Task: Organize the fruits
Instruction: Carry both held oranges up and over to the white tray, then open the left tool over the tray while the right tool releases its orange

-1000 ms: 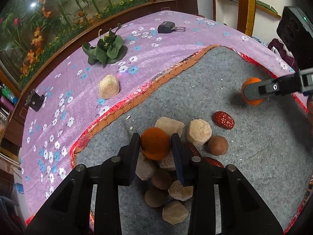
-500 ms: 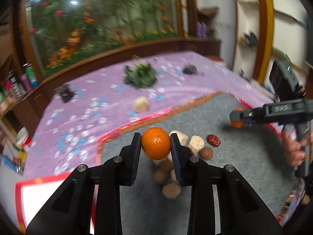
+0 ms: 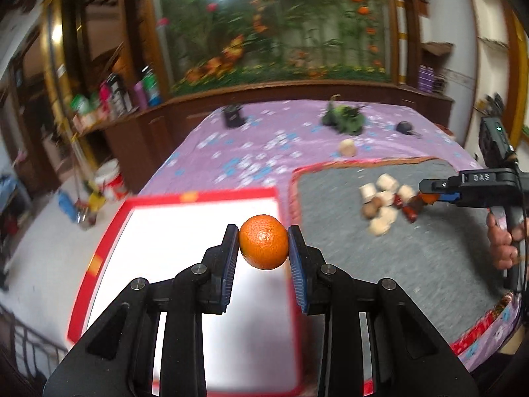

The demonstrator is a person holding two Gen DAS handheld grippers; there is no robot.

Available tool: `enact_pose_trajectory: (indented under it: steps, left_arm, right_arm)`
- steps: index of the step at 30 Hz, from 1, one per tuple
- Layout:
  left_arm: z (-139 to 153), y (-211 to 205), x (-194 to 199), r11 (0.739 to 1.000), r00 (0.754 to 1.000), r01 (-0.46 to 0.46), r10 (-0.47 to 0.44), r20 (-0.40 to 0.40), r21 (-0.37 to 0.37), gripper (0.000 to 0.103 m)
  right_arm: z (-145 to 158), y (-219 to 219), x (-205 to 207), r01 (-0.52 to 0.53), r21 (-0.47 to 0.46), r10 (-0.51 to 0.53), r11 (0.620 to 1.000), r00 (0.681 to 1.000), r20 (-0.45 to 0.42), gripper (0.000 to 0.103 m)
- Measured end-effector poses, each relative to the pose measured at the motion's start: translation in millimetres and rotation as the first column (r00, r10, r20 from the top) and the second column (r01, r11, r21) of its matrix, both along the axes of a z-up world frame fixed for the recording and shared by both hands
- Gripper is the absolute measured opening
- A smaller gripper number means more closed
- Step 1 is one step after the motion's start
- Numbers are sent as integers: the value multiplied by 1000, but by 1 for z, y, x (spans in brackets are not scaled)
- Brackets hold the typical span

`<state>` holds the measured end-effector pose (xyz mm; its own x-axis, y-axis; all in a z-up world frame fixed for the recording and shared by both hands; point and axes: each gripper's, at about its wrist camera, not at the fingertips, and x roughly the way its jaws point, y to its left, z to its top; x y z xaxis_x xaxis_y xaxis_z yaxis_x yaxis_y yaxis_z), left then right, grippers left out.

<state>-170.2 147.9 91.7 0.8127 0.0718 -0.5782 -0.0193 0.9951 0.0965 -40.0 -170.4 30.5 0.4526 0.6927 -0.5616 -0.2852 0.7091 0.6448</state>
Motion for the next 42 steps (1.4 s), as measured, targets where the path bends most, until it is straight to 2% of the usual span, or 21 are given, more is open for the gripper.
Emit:
enact_pose_trajectory:
  steps: [4, 11, 17, 24, 28, 31, 33, 34, 37, 42]
  left_arm:
    - [-12, 34, -10, 995, 996, -92, 92, -21, -32, 29]
    - [-39, 63, -19, 984, 981, -174, 171, -86, -31, 29]
    - [-53, 76, -18, 977, 971, -210, 206, -119, -25, 30]
    - [-56, 93, -21, 961, 955, -276, 270, -123, -35, 30]
    - [-55, 98, -23, 955, 949, -294, 286, -134, -46, 31]
    - [-48, 97, -27, 955, 952, -291, 284, -115, -49, 34]
    - [-42, 94, -31, 957, 955, -286, 280, -94, -53, 52]
    - [-39, 91, -33, 959, 959, -278, 274, -80, -56, 56]
    - [-28, 80, -39, 968, 970, -243, 241, -45, -57, 57]
    - [-18, 43, -37, 988, 990, -143, 142, -25, -49, 58]
  right_arm:
    - [15, 68, -10, -135, -16, 136, 991, 990, 33, 34]
    - [33, 188, -29, -341, -18, 341, 940, 937, 74, 33]
    - [18, 258, -46, -426, -80, 430, 901, 901, 58, 33]
    - [-11, 297, -45, -435, -207, 444, 876, 896, -3, 34]
    - [-11, 301, -46, -436, -248, 449, 865, 894, -6, 34]
    - [0, 293, -48, -434, -209, 449, 876, 893, 27, 36]
    - [9, 279, -47, -413, -177, 428, 894, 902, 56, 38]
    - [13, 272, -47, -397, -165, 412, 903, 908, 70, 39]
    - [25, 240, -41, -335, -145, 351, 931, 930, 110, 41]
    - [35, 149, -28, -179, -107, 192, 978, 974, 122, 41]
